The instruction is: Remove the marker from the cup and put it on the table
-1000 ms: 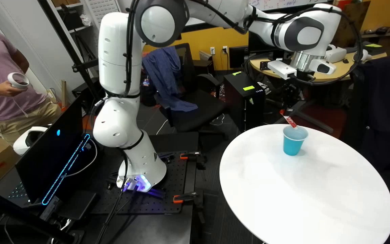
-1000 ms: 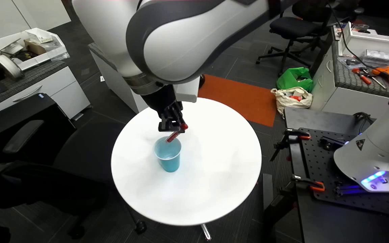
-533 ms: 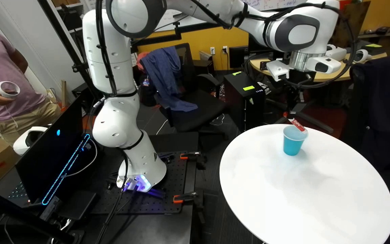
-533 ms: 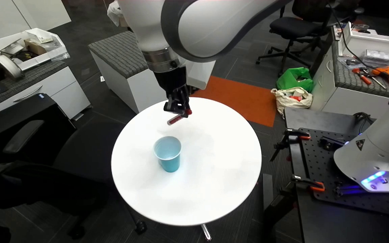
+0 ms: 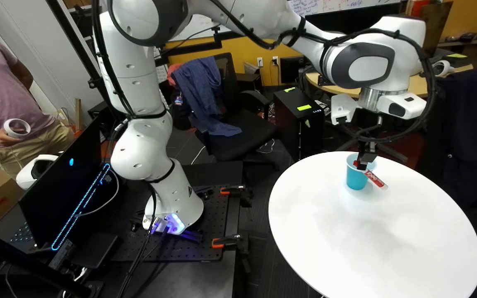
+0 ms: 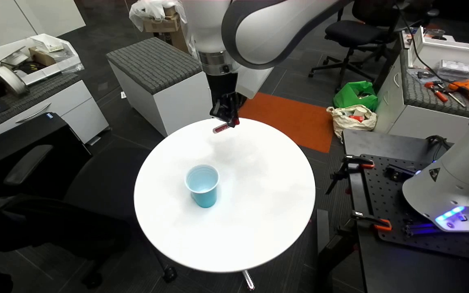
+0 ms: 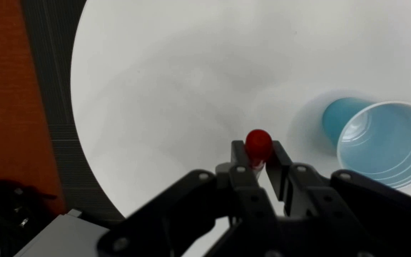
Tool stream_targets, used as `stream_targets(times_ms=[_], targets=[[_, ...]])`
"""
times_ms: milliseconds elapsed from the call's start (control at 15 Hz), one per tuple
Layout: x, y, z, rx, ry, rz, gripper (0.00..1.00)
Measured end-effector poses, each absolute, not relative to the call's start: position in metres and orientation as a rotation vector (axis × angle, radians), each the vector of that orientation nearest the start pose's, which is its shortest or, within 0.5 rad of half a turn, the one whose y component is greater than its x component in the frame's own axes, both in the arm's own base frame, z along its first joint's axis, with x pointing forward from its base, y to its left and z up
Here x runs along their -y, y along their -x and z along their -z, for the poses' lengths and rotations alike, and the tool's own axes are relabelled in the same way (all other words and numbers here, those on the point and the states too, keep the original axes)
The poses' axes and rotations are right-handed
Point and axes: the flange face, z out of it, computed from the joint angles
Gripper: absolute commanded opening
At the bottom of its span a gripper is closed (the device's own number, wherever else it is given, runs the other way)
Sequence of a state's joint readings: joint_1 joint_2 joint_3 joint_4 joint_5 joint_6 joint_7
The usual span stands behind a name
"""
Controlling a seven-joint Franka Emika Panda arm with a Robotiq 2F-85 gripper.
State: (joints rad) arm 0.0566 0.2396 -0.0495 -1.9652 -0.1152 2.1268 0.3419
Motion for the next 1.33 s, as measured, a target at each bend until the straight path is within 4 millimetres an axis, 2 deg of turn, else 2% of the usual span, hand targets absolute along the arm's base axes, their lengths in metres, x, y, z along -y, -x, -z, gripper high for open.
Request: stream_targets(times_ms=[333, 800, 1333], targets=[[0.023, -0.596, -0.305, -0.562, 3.278, -0.065, 0.05], [0.033, -0.606, -0.237, -0.632, 3.318, -0.050, 0.05], [0.035, -0.621, -0.193, -0.622, 3.352, -0.089, 0.05]])
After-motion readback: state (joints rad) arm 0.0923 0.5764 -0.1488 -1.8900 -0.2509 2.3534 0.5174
